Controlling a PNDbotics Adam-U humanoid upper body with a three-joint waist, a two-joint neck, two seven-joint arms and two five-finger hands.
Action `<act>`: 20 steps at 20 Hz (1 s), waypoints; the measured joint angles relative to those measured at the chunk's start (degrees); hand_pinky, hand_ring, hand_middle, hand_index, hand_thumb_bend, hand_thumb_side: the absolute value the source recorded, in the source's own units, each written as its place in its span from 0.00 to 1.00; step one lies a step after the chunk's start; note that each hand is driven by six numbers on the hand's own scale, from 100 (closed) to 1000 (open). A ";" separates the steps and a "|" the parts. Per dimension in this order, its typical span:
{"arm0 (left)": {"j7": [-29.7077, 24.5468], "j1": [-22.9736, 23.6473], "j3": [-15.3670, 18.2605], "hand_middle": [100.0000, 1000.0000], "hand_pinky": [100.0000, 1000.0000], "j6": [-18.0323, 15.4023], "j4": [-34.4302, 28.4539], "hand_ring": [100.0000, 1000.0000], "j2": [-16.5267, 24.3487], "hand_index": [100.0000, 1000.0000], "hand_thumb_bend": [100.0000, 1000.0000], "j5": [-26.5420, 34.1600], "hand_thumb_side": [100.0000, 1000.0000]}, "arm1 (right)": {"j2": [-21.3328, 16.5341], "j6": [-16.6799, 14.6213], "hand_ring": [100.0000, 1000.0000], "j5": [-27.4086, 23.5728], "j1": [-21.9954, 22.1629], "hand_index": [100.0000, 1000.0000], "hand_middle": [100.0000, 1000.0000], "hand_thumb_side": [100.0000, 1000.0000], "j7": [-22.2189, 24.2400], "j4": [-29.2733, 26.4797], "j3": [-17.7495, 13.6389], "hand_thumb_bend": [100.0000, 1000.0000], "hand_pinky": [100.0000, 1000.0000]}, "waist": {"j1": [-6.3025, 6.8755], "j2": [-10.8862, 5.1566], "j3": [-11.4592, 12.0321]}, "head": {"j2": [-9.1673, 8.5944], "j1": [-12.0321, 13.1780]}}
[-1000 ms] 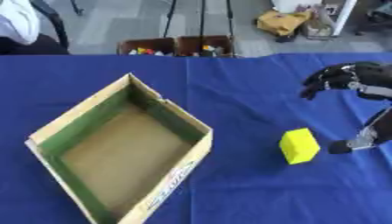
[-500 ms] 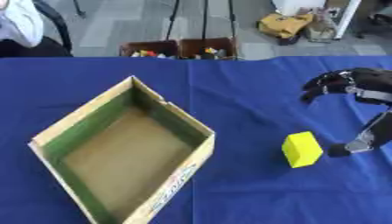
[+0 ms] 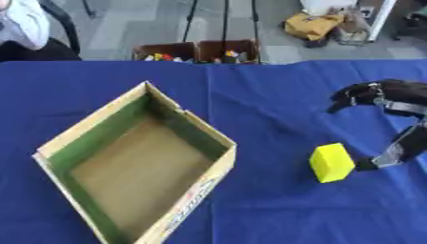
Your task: Pick up objects on the table and place them in the box.
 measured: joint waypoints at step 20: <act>-0.07 -0.02 -0.02 0.87 0.66 0.13 0.00 0.71 -0.43 0.95 0.00 0.04 0.94 | 3.33 0.09 0.90 11.79 -3.10 0.90 0.79 0.39 -3.50 3.71 2.86 0.58 0.87 | 0.00 0.00 -0.06 | -0.10 -3.28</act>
